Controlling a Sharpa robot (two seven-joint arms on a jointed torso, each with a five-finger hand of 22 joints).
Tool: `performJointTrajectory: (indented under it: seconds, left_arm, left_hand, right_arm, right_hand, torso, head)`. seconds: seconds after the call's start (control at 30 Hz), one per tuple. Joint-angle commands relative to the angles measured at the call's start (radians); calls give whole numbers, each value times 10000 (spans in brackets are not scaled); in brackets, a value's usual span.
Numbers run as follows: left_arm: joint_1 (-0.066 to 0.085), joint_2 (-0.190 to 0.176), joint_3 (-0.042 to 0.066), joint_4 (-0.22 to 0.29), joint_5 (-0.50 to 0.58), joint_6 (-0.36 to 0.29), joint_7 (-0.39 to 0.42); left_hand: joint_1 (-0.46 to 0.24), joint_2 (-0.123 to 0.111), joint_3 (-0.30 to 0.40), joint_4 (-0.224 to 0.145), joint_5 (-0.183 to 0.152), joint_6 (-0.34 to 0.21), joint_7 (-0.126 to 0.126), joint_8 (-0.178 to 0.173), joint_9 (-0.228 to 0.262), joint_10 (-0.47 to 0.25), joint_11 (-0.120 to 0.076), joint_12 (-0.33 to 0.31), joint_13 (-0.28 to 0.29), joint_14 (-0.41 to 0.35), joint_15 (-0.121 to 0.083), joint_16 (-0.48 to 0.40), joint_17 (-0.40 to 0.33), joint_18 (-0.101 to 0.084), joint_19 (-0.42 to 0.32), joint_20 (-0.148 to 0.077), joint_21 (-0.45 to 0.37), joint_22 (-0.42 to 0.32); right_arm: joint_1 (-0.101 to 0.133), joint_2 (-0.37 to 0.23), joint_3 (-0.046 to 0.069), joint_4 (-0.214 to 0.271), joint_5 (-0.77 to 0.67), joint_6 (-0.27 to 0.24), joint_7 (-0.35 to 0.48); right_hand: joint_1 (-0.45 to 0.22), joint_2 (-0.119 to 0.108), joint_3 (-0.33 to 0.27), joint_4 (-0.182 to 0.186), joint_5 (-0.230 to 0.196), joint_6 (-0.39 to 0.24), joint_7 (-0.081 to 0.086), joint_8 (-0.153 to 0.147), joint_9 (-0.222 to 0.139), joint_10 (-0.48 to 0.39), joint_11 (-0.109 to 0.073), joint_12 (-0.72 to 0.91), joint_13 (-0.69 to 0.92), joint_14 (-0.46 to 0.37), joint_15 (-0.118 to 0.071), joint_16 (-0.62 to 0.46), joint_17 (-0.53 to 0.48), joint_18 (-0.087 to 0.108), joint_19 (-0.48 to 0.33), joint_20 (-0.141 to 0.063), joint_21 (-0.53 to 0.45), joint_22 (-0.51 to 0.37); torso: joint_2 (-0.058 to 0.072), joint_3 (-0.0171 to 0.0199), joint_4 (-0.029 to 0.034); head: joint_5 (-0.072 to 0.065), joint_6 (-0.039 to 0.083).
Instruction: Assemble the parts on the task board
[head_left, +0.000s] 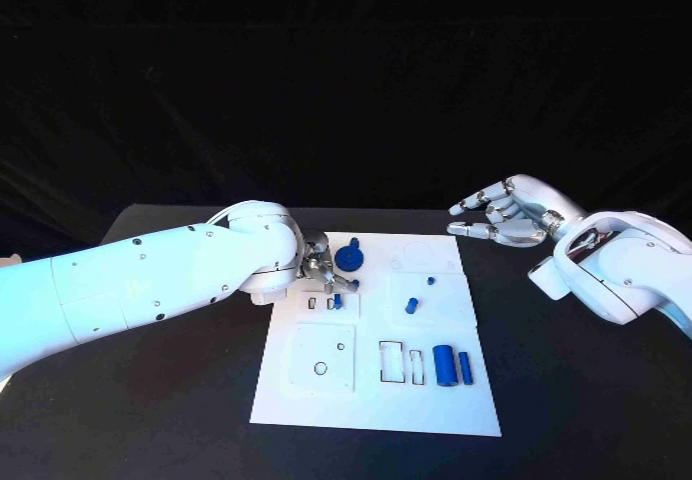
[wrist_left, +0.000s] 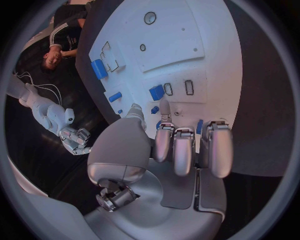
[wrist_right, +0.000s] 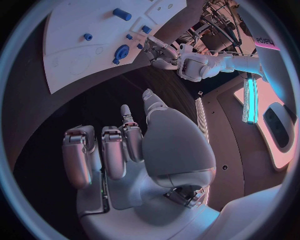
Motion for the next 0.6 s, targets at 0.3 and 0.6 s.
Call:
performJointTrajectory:
  seconds: [0.3, 0.6]
  left_arm:
    - [7, 271, -10, -234, -283, 907, -1280]
    - [1, 400, -19, -393, -286, 1111, -1296]
  left_hand:
    - [-54, 115, -72, -11, -51, 18, -85, 114, 81, 38, -25, 27, 977, 1072, -56, 30, 2631, -155, 445, -29, 49, 1140]
    - [44, 206, -74, -29, -38, 44, -110, 180, 163, 60, -46, 54, 1006, 1072, -74, 30, 2631, -159, 452, -43, 58, 1163]
  right_arm:
    - [0, 37, -3, -33, -12, 145, -24]
    - [-1, 50, -6, -51, -12, 149, -20]
  right_hand:
    - [136, 20, -46, -53, 56, -16, 7, 26, 16, 176, 30, -57, 1651, 1000, 40, -56, 2456, -21, 949, 89, -46, 2450]
    - [135, 36, -49, -51, 69, -14, 7, 27, 17, 174, 30, -61, 1648, 998, 40, -60, 2450, -20, 947, 89, -48, 2446]
  torso:
    - [-16, -2, 20]
    - [-8, -5, 8]
  head:
    - [4, -97]
    - [-4, -127]
